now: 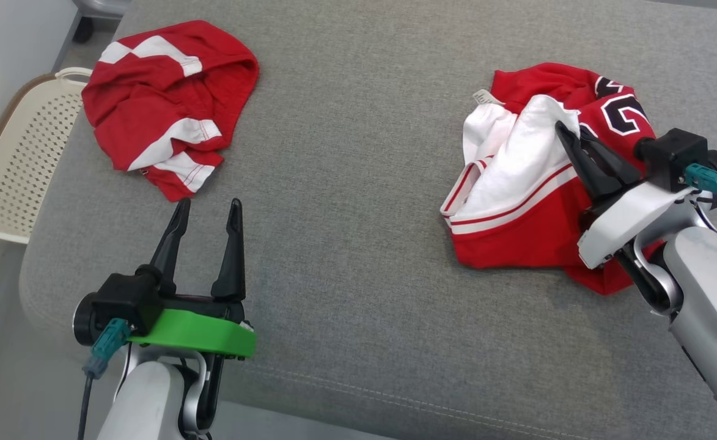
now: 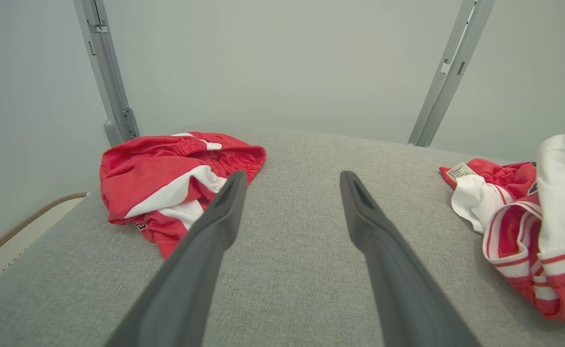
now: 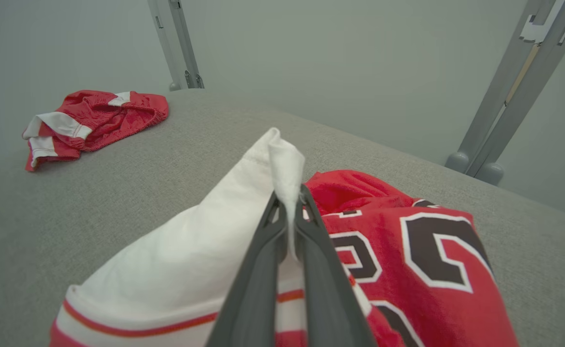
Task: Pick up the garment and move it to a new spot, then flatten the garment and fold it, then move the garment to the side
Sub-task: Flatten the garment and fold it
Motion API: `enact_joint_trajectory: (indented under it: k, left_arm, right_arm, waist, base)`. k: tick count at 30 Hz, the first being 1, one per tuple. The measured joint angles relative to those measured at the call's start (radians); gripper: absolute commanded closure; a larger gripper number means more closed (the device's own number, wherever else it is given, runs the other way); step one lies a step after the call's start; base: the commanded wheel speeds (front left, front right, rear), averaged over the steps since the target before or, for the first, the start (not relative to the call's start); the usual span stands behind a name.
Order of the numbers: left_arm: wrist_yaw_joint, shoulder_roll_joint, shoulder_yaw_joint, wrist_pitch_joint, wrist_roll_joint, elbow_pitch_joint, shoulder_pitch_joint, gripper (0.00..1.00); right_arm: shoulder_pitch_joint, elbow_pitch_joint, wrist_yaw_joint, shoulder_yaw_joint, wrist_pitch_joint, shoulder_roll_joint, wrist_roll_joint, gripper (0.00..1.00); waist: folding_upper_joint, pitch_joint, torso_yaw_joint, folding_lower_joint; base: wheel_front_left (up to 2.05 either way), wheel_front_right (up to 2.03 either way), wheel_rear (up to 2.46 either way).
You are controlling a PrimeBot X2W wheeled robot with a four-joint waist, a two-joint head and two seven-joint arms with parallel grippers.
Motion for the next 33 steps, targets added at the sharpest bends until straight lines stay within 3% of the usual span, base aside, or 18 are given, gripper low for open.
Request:
enact_joint_trajectory:
  k: [10, 15, 21, 29, 30, 31, 32, 33]
  left_arm:
    - [-0.009, 0.005, 0.04, 0.0, 0.033, -0.002, 0.005, 0.0]
    - [-0.012, 0.016, 0.052, 0.0, 0.041, -0.001, 0.005, 0.0]
    - [-0.008, 0.031, 0.056, 0.001, 0.043, -0.002, 0.006, 0.0]
    - [-0.007, 0.046, 0.052, 0.011, 0.048, -0.005, -0.003, 0.0]
    - [-0.007, 0.047, 0.052, 0.012, 0.048, -0.004, -0.003, 0.0]
    - [-0.006, 0.047, 0.05, 0.012, 0.048, -0.004, -0.003, 0.0]
    - [-0.006, 0.047, 0.049, 0.012, 0.048, -0.003, -0.004, 0.0]
    - [-0.005, 0.047, 0.049, 0.012, 0.047, -0.002, -0.004, 0.0]
  right_arm:
    - [0.253, -0.237, 0.0, -0.198, -0.068, 0.053, -0.083, 1.0]
    - [0.433, -0.306, 0.0, -0.377, -0.077, 0.135, -0.116, 1.0]
    - [0.502, -0.284, 0.0, -0.501, -0.085, 0.221, -0.135, 1.0]
    - [0.485, -0.152, 0.0, -0.625, -0.092, 0.249, -0.157, 1.0]
    - [0.484, -0.142, 0.0, -0.63, -0.092, 0.252, -0.162, 0.96]
    - [0.48, -0.129, 0.0, -0.639, -0.092, 0.258, -0.16, 0.59]
    - [0.478, -0.108, 0.0, -0.641, -0.093, 0.261, -0.161, 0.0]
    - [0.478, -0.094, 0.0, -0.646, -0.093, 0.267, -0.161, 0.0]
  waist:
    - [0.0, -0.012, -0.097, 0.0]
    - [0.0, -0.018, -0.153, 0.0]
    - [0.0, -0.022, -0.217, 0.0]
    - [0.0, -0.013, -0.272, 0.0]
    - [0.0, -0.012, -0.275, 0.0]
    - [0.0, -0.012, -0.277, 0.0]
    - [0.0, -0.013, -0.277, 0.0]
    - [0.0, -0.015, -0.278, 0.0]
  base:
    - [0.0, 0.0, 0.0]
    - [0.0, 0.0, 0.0]
    - [0.0, 0.0, 0.0]
    - [0.0, 0.0, 0.0]
    - [0.0, 0.0, 0.0]
    - [0.0, 0.0, 0.0]
    - [0.0, 0.0, 0.0]
    - [0.0, 0.0, 0.0]
